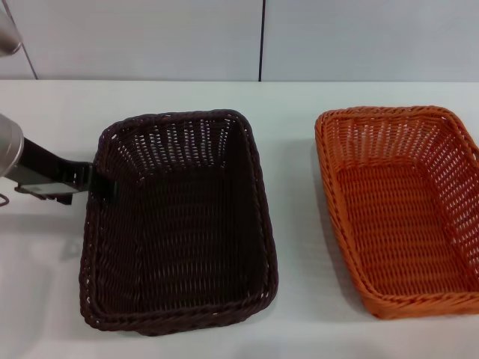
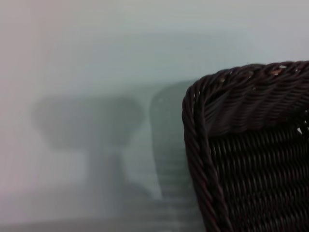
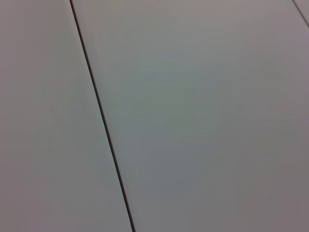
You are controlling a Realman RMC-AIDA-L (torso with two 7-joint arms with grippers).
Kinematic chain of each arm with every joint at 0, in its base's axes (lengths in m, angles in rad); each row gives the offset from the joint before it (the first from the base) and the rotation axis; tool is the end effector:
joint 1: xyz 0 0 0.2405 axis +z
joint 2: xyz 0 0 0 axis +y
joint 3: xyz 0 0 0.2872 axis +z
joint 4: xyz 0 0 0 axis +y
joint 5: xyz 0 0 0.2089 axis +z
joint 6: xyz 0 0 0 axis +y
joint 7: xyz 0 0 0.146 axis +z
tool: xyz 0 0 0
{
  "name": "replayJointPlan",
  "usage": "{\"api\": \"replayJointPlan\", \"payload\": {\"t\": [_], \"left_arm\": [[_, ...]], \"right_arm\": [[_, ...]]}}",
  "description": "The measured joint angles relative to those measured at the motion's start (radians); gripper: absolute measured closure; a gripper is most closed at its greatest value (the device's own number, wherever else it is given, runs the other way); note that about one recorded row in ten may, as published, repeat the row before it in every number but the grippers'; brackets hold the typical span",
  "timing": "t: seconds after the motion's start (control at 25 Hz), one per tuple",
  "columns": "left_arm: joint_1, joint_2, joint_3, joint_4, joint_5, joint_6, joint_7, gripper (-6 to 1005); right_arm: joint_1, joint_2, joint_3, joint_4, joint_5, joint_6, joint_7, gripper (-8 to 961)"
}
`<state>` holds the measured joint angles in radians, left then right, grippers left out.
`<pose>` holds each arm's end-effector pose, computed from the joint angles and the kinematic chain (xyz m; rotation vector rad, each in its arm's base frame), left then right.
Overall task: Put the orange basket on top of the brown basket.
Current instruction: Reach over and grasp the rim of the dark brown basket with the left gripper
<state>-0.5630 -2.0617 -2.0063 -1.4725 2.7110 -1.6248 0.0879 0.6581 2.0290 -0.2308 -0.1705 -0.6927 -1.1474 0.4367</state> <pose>-0.2325 0.3776 0.0546 -1.9813 -1.5687 0.2099 0.3515 0.4187 0.1145 -1.0483 0.5619 0.9447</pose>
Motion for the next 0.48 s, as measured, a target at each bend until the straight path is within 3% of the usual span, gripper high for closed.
{"api": "replayJointPlan", "payload": {"t": [0.36, 0.48], "left_arm": [[0.008, 0.0, 0.0, 0.06, -0.02, 0.028, 0.006, 273], [0.011, 0.001, 0.0, 0.145, -0.086, 0.078, 0.03, 274]], "right_arm": [[-0.001, 0.0, -0.001, 0.003, -0.003, 0.0, 0.001, 418], [-0.002, 0.0, -0.001, 0.003, -0.004, 0.001, 0.001, 418]]}}
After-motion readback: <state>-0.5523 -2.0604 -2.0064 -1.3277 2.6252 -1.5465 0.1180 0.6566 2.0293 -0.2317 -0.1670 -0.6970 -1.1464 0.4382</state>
